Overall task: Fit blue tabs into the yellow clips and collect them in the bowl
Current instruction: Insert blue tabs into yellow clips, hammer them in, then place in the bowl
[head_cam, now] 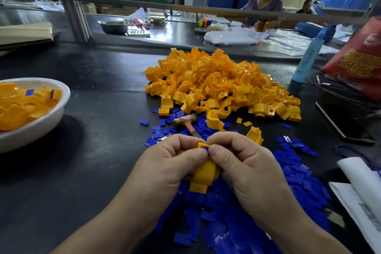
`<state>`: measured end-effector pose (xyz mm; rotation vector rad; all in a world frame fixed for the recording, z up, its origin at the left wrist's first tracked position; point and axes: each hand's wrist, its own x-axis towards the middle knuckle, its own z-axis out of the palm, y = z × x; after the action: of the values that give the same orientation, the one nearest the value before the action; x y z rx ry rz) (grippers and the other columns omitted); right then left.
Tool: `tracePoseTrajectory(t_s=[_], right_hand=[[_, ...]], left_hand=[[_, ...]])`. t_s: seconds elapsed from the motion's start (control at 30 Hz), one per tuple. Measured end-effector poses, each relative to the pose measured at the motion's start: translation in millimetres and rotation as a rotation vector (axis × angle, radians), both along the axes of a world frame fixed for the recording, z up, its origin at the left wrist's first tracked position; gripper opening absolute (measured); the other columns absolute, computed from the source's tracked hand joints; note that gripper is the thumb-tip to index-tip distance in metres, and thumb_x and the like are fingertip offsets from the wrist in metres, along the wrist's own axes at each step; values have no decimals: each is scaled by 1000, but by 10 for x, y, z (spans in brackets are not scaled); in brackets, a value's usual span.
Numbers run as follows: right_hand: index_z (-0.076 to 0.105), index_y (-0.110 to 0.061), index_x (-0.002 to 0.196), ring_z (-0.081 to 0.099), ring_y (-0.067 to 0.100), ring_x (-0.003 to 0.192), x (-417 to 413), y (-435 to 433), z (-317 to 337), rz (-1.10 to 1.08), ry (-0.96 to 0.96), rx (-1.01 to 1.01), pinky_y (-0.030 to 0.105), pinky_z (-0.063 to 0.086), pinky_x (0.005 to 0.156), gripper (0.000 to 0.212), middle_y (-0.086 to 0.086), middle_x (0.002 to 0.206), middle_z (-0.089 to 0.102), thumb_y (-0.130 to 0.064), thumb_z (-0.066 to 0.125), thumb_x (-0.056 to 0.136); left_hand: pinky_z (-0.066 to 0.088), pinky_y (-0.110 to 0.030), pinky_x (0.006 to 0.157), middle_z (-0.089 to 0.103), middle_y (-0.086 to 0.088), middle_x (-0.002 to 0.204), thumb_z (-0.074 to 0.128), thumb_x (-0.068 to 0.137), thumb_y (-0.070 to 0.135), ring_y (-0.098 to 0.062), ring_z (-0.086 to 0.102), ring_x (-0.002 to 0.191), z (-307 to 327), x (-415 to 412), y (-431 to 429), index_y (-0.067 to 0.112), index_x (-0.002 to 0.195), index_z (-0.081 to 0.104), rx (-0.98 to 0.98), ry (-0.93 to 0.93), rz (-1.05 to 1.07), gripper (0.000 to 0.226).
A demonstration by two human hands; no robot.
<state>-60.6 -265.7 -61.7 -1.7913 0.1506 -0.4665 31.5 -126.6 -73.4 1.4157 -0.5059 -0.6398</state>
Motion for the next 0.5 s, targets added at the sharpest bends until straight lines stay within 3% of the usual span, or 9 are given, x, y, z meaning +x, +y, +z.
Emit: tracePoseTrajectory(t_s=[0.13,0.27,0.5], right_hand=[[68,-40,94,67,14,87,-5,-10,-1,11,3,-3,33,59,69,20,-8,94,68,-42,58,78],[70,-35,94,67,20,92,-6,-31,3,44,16,113,39,58,75,20,-2,96,69,-35,64,75],[70,-35,90,68,15,87,-25,-6,48,50,-11,101,25,56,67,16,-5,93,70,-33,63,76]], left_hand=[[59,-36,73,77,-3,94,71,51,55,-23,74,89,7,-16,-3,35,89,75,6,-13,8,43],[56,-26,67,77,-2,91,67,55,54,-21,74,85,24,-29,2,36,89,75,7,-20,14,39],[55,-26,68,77,-3,93,68,59,53,-22,73,87,53,-53,14,33,89,75,6,-45,19,37]])
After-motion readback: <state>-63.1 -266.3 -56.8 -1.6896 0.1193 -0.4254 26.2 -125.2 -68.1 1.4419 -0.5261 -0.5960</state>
